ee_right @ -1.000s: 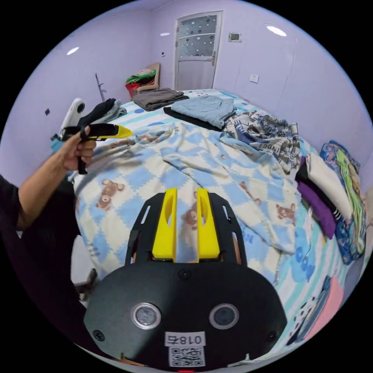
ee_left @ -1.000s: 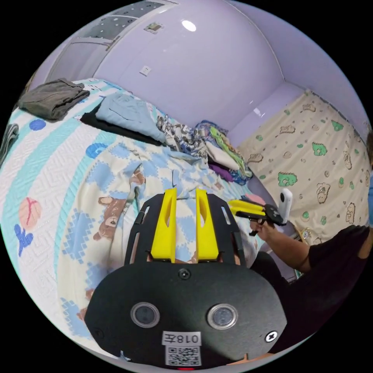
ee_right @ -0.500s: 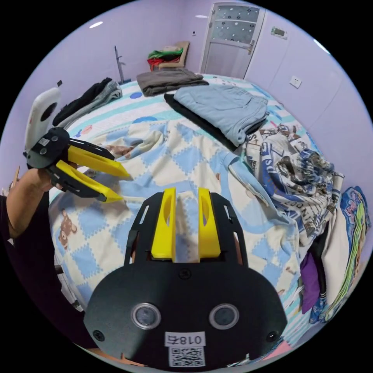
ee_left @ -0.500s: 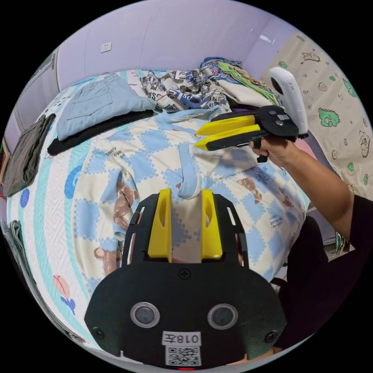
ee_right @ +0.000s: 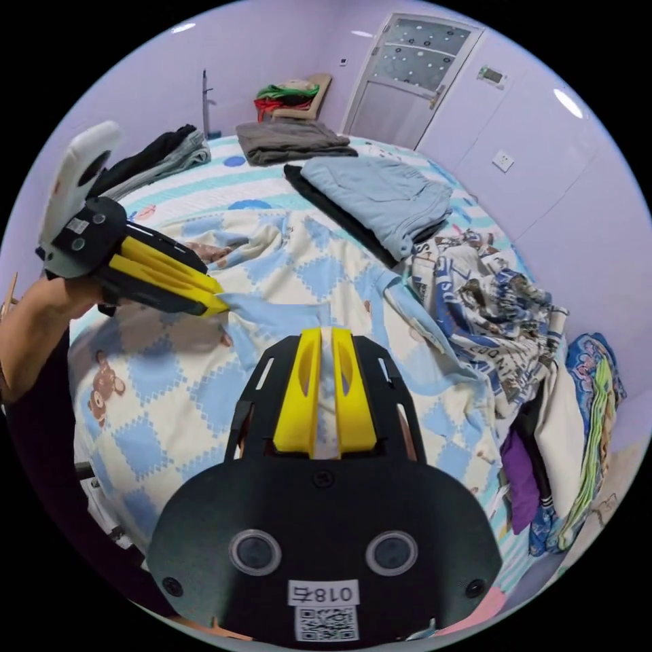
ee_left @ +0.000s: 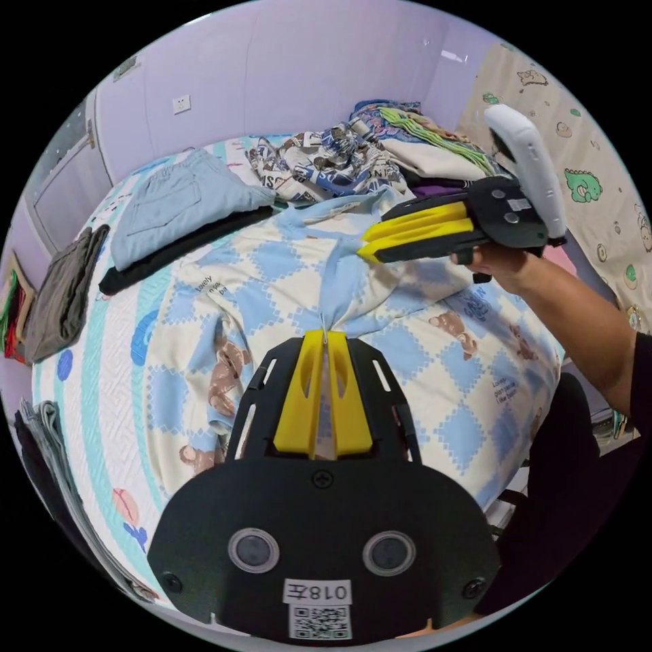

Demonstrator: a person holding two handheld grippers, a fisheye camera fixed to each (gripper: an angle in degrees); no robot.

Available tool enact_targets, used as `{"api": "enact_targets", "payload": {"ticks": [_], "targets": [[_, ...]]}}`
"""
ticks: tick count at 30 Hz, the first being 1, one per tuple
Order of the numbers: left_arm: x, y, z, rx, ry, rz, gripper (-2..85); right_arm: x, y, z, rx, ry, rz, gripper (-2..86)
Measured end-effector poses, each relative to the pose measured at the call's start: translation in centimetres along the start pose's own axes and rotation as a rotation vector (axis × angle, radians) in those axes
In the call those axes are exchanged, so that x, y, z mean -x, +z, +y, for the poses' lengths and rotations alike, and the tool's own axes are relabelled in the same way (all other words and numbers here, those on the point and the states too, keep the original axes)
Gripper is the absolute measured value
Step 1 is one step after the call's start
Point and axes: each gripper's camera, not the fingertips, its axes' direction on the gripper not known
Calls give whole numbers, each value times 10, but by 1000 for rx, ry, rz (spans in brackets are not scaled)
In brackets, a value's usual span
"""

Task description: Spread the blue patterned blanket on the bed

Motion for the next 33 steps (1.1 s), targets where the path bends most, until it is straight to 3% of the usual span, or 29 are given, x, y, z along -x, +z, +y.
{"api": "enact_targets", "payload": {"ticks": [6,11,18,21,27,30,33], "targets": [[-28,-40,-6,-205,93,-98,-9,32,-62,32,-222,60,58,31],[-48,-60,23,-423,221,-188,-9,126,-58,46,-303,69,186,24],[-54,-11,50,-117,223,-275,21,167,39,40,-105,69,173,20],[-44,-23,60,-102,163,-299,36,159,57,36,-61,90,102,36],[-4,-72,109,-187,-264,-291,30,160,68,43,-89,2,-50,80],[-30,-86,122,-298,-195,-175,0,144,51,63,-194,57,-78,76],[-61,-72,117,-241,-65,-25,-8,95,43,92,-209,250,-36,67]]}}
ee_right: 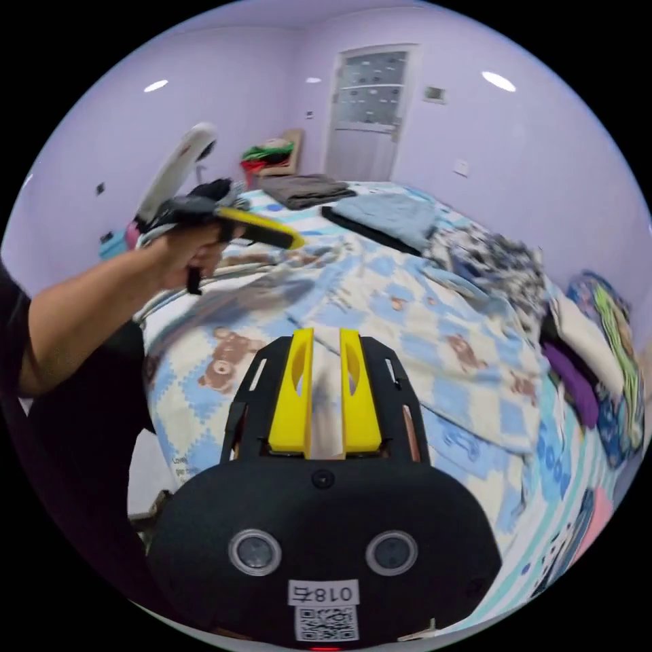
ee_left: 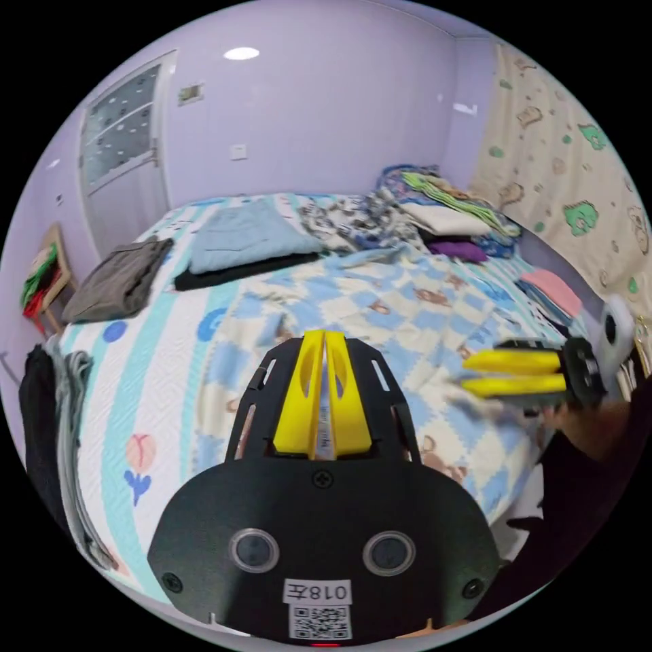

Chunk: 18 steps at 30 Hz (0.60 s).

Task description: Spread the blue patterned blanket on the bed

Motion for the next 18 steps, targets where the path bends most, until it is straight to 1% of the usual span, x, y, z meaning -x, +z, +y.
{"api": "enact_targets", "payload": {"ticks": [1,2,3,5,6,7,8,9,10,11,13,14,15,16,17,18], "targets": [[-10,9,1,34,28,50,-9,-31,-3,7,7,99,29,66],[-13,14,1,53,36,61,-9,-66,-5,14,21,201,70,64],[-20,24,3,100,51,73,-9,-84,-6,19,27,254,88,64],[-23,42,5,207,50,103,-9,-154,-7,39,37,446,122,59],[-21,55,8,292,17,100,-9,-169,-4,45,52,479,135,57],[-17,61,12,333,-12,107,-8,-198,9,58,133,545,178,56],[-15,60,15,327,-30,112,-8,-223,25,73,249,614,167,57],[-11,48,21,283,-63,121,-6,-232,29,80,275,643,131,57],[-5,27,27,227,-83,119,-4,-241,25,90,224,684,61,58],[-2,12,31,197,-91,107,-1,-238,13,91,167,671,88,57],[14,-55,62,104,-117,10,17,-219,-2,84,89,585,129,56],[19,-72,72,93,-126,-23,24,-202,-8,78,35,523,84,58],[31,-105,97,84,-154,-95,36,-193,-9,74,18,493,49,59],[45,-136,126,87,-192,-165,46,-171,-5,66,4,422,-33,64],[51,-149,141,93,-214,-194,50,-144,2,56,3,339,-114,71],[65,-174,174,111,-258,-236,57,-130,6,50,1,294,-149,72]]}}
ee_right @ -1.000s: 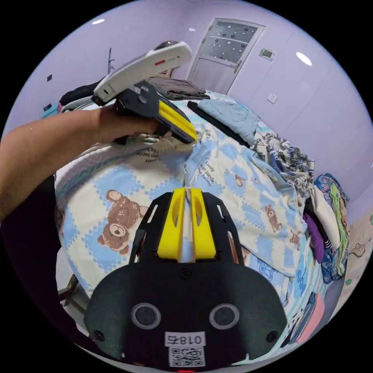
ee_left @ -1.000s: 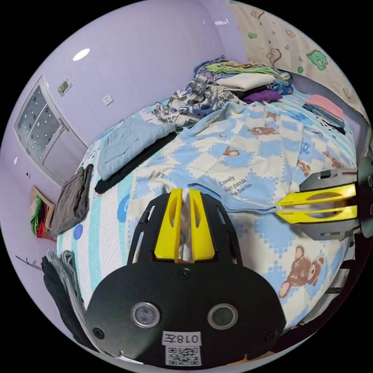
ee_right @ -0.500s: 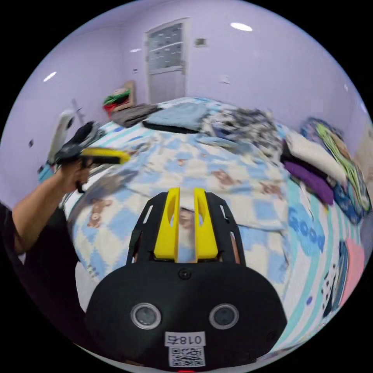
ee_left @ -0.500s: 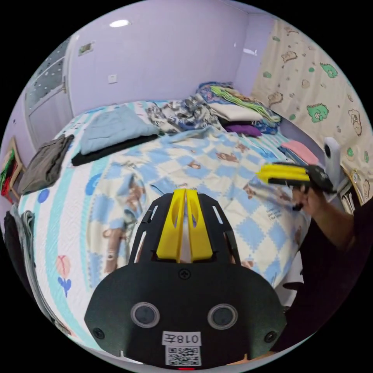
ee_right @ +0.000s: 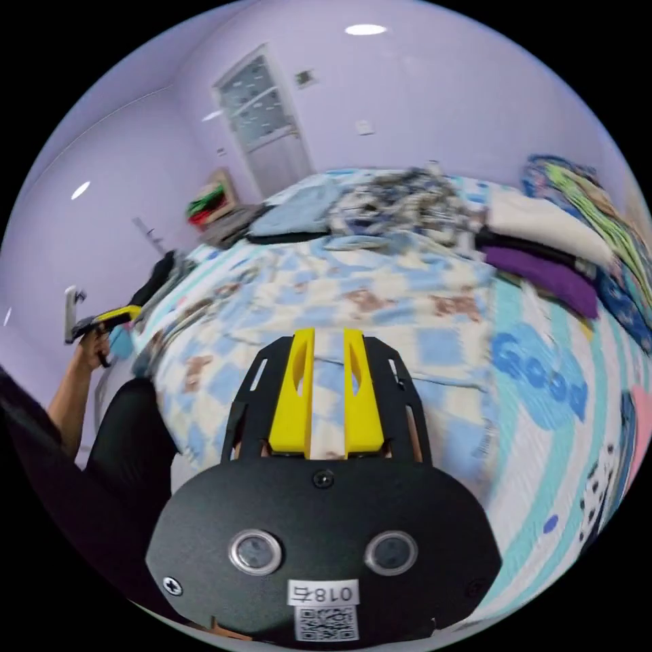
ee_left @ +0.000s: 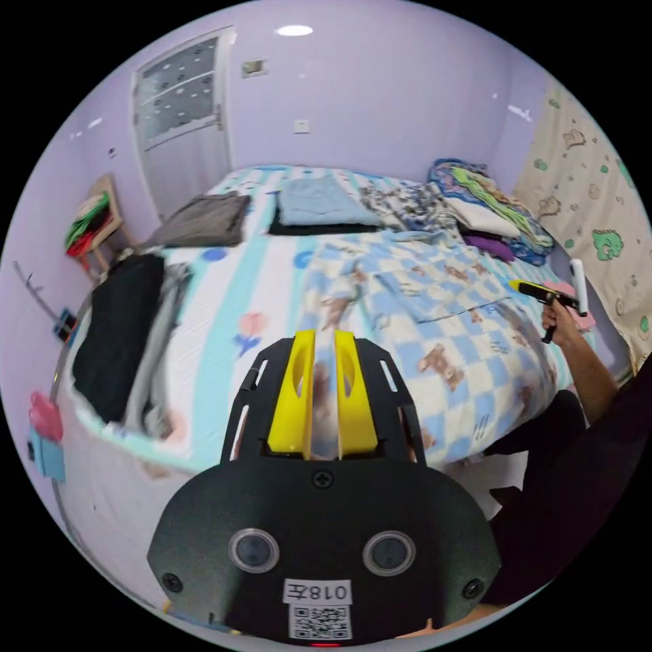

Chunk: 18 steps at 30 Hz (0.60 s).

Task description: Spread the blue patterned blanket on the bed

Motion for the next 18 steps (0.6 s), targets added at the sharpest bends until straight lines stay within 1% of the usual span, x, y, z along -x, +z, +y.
{"api": "enact_targets", "payload": {"ticks": [2,3,5,6,8,12,14,18], "targets": [[35,-14,45,36,-72,-41,66,66,27,-3,18,-187,-125,76],[52,-17,74,72,-104,-56,72,83,33,-4,22,-233,-158,77],[68,-14,114,119,-132,-63,79,153,63,-5,62,-411,-278,78],[73,-11,136,119,-128,-28,83,170,71,-5,81,-450,-301,79],[77,-2,163,112,-129,24,92,229,100,-1,155,-591,-367,81],[93,21,195,77,-176,85,107,295,137,12,224,-740,-375,82],[106,30,201,47,-212,115,109,326,163,25,277,-824,-323,83],[145,60,210,54,-300,232,112,347,194,44,341,-848,-278,83]]}}
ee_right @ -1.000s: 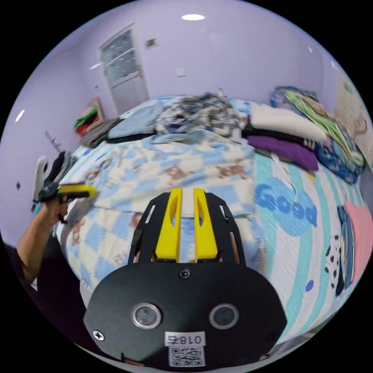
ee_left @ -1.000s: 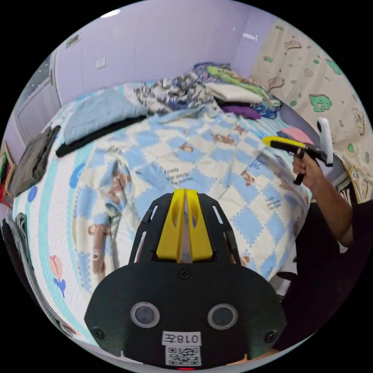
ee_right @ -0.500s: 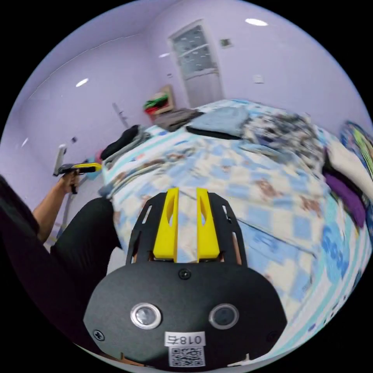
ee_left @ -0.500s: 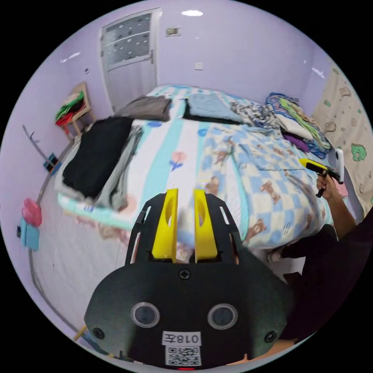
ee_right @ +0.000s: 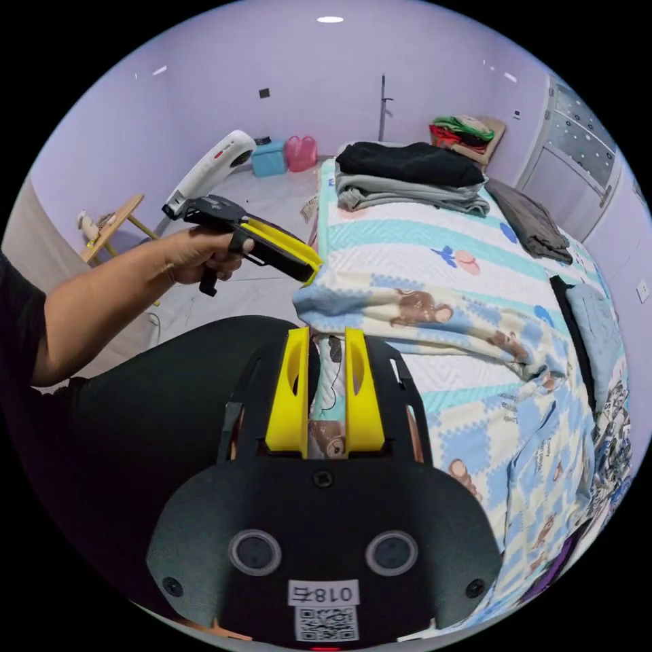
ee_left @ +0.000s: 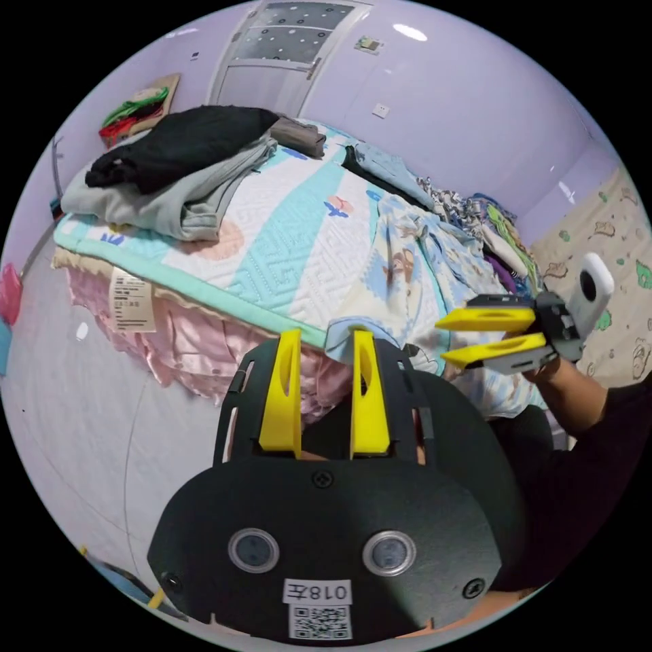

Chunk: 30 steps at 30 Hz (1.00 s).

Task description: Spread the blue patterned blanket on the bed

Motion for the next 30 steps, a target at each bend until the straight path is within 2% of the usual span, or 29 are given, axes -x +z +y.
{"api": "enact_targets", "payload": {"ticks": [7,13,17,20,21,30], "targets": [[55,-1,28,-13,-29,122,54,6,25,5,4,74,-22,77],[100,-7,54,-94,-62,385,96,28,46,-6,9,8,29,76],[117,1,53,-90,-89,419,104,38,62,-10,11,11,21,75],[138,8,55,-87,-190,456,48,48,74,-10,31,-10,49,74],[146,8,59,-96,-242,431,6,50,76,-10,34,-15,56,74],[163,-72,79,-360,-255,412,-9,93,100,-14,-29,-112,191,82]]}}
